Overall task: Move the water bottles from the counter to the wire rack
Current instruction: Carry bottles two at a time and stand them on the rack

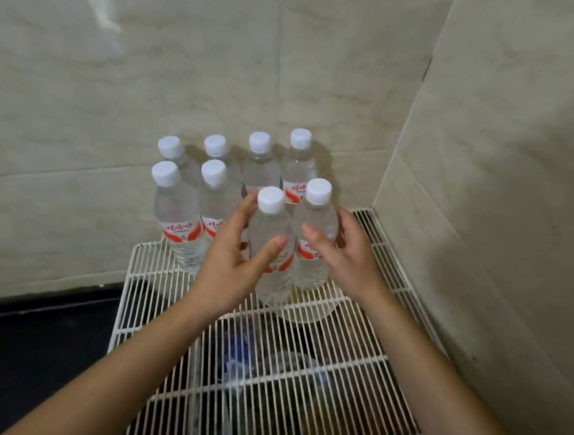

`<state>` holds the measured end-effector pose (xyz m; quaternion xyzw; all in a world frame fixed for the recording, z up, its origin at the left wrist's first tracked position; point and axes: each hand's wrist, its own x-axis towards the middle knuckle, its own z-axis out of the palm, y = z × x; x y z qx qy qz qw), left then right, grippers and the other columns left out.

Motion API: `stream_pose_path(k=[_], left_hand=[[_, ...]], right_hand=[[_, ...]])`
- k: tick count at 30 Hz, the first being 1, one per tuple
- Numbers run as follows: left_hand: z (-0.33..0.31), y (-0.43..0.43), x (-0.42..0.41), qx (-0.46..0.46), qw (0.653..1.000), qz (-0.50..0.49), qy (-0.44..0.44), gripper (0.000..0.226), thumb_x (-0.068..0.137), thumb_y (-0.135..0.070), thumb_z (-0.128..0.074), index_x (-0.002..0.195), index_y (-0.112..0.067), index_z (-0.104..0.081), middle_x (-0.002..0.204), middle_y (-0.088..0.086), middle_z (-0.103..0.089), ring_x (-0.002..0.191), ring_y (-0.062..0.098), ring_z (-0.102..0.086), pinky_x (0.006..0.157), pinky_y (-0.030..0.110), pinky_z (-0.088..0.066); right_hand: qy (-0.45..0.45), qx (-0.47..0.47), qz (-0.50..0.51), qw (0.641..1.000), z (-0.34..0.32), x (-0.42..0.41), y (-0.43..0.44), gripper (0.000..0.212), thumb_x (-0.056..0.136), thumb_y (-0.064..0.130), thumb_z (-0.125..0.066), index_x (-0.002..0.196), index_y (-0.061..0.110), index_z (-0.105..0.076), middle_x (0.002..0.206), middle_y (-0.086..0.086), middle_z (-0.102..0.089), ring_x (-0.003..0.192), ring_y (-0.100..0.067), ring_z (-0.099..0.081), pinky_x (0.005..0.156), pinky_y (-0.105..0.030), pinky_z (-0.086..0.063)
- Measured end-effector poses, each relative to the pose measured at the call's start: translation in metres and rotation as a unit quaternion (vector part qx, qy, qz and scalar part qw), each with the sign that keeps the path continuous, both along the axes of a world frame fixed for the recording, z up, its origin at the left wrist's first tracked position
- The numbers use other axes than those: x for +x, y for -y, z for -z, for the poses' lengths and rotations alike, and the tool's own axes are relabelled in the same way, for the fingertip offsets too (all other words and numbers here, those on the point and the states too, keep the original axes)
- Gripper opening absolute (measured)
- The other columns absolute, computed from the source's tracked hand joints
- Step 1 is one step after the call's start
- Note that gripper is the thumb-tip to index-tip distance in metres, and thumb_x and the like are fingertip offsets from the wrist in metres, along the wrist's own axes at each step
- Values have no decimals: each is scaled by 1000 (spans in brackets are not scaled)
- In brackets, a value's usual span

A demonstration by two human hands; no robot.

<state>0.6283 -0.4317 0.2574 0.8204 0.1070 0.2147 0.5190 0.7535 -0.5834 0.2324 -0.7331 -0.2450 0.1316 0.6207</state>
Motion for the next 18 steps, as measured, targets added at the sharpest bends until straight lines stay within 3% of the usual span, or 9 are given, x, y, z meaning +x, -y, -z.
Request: stream_pose_path(k=[2, 5, 8, 10, 12, 14, 18], left_hand=[[-15, -13, 2, 127, 992, 16, 5, 73, 89, -40, -71, 151, -38, -34, 149, -15, -45, 135, 2, -46, 103, 27, -47], [-43, -23, 10, 267, 963, 45, 19, 52, 90, -30, -72, 140, -27, -56, 128, -9, -64, 106, 5, -59, 89, 30, -54], [-63, -29, 17, 284, 957, 59, -21, 43, 83, -26, -80, 125, -29, -69, 104, -18, -70, 73, -7, -62, 72, 12, -50], [-74, -33, 23, 276, 958, 71, -45, 43, 81, -24, -83, 121, -27, -72, 88, -21, -69, 65, -11, -62, 69, 15, -51], [-82, -37, 31, 279, 956, 69, -54, 45, 81, -25, -83, 124, -25, -71, 97, -9, -76, 74, -6, -63, 78, 25, -54], [-90, -42, 40, 294, 953, 53, -51, 47, 82, -30, -82, 127, -24, -69, 114, -4, -75, 90, 2, -62, 82, 24, -48], [-95, -54, 57, 306, 950, 41, -53, 44, 83, -29, -81, 126, -22, -69, 115, -2, -74, 104, 12, -66, 87, 26, -47]], right_hand=[[66, -28, -14, 997, -15, 9, 4, 75, 78, 57, -77, 143, 36, -47, 145, 6, -56, 132, -11, -55, 110, -45, -48], [126, -79, -61, 987, -45, 16, 7, 66, 87, 50, -71, 147, 44, -43, 150, 9, -53, 136, -10, -52, 110, -43, -48], [176, -149, -79, 970, -65, 21, 7, 53, 87, 57, -66, 136, 44, -52, 133, 12, -66, 121, -11, -63, 101, -46, -54], [184, -154, -67, 968, -72, 28, 4, 45, 85, 52, -70, 126, 40, -60, 120, 11, -72, 111, -10, -67, 99, -46, -55], [174, -149, -57, 972, -76, 36, -1, 37, 87, 40, -75, 121, 36, -64, 115, 10, -73, 108, -11, -69, 99, -45, -55], [171, -144, -46, 974, -77, 41, -8, 35, 87, 36, -76, 119, 37, -64, 113, 9, -73, 106, -12, -70, 97, -46, -56], [201, -163, -28, 965, -75, 47, -25, 37, 90, 32, -74, 126, 30, -62, 115, 4, -72, 106, -16, -68, 96, -46, -55]])
